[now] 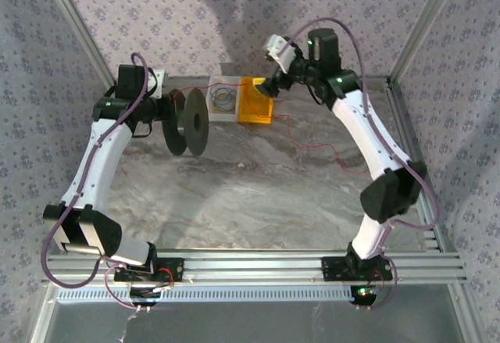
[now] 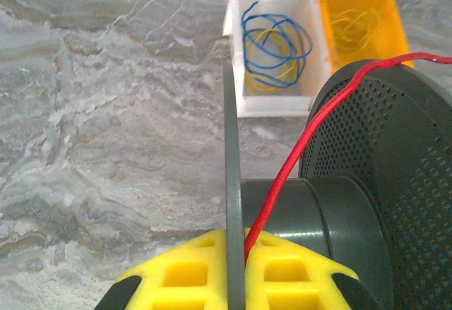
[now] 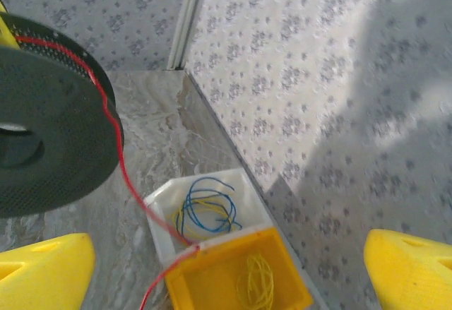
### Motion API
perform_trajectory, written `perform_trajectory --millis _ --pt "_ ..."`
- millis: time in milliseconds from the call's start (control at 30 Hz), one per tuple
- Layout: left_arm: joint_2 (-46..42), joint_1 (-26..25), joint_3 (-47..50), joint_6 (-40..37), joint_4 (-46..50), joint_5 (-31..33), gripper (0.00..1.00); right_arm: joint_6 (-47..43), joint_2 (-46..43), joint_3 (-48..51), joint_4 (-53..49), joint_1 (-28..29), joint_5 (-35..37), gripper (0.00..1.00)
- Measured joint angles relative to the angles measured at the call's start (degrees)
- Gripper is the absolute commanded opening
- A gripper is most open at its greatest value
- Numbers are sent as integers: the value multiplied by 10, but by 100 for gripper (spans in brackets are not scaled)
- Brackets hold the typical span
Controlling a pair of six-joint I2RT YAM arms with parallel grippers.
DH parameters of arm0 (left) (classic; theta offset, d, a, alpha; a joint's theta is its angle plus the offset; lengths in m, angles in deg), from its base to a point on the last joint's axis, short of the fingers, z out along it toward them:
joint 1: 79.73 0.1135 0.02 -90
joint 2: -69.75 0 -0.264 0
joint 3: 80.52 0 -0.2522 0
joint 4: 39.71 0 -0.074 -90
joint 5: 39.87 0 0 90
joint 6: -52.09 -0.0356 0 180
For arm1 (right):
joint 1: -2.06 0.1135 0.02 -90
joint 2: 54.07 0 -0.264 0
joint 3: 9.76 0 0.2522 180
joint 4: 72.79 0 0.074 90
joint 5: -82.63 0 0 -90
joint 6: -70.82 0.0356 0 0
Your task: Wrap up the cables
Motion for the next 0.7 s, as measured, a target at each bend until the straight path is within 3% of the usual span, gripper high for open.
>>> perform_trajectory --millis 167,267,700 --pt "0 0 -28 0 11 -28 0 19 -65 183 73 -32 -19 100" --pt "0 0 -43 1 22 -44 0 27 -60 236 86 -42 -25 99" --pt "-4 0 -71 11 45 -84 0 0 28 224 133 11 2 86"
